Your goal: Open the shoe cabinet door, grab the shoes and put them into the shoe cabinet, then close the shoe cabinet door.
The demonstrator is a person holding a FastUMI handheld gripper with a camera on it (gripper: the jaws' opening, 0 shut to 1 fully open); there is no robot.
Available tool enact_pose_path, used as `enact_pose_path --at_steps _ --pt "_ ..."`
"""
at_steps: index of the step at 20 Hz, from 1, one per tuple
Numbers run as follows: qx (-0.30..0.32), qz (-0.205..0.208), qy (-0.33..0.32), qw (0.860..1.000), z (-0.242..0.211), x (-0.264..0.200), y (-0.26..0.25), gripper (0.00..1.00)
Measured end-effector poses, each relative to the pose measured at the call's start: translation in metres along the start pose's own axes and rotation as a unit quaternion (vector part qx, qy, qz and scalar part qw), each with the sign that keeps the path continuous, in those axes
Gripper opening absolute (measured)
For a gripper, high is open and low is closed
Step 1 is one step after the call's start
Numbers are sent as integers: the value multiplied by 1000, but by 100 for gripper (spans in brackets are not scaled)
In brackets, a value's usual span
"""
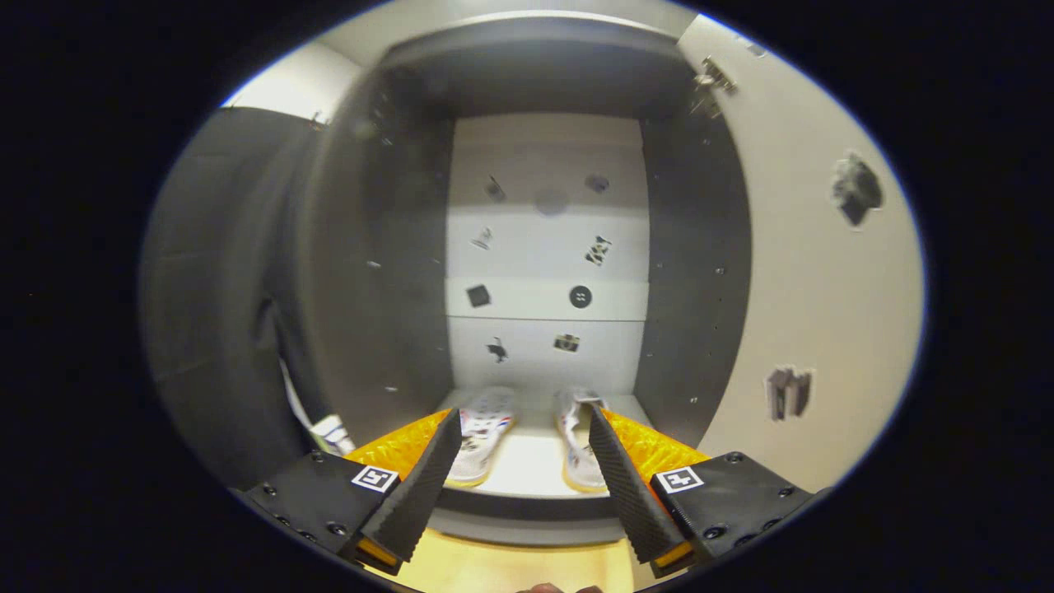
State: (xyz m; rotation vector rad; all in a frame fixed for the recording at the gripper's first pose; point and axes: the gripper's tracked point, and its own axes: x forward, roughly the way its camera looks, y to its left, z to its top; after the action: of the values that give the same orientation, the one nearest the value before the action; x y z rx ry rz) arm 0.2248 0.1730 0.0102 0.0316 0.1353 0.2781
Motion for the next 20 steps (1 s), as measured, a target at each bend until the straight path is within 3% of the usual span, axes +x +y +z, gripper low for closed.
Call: enact_pose_path --at_steps 5,10,20 --pt "-18 12 -28 999 -19 -126 7 98" --pt "-11 26 -30 999 -36 -216 -9 98" --pt "39 56 -30 997 -33 -320 -126 97"
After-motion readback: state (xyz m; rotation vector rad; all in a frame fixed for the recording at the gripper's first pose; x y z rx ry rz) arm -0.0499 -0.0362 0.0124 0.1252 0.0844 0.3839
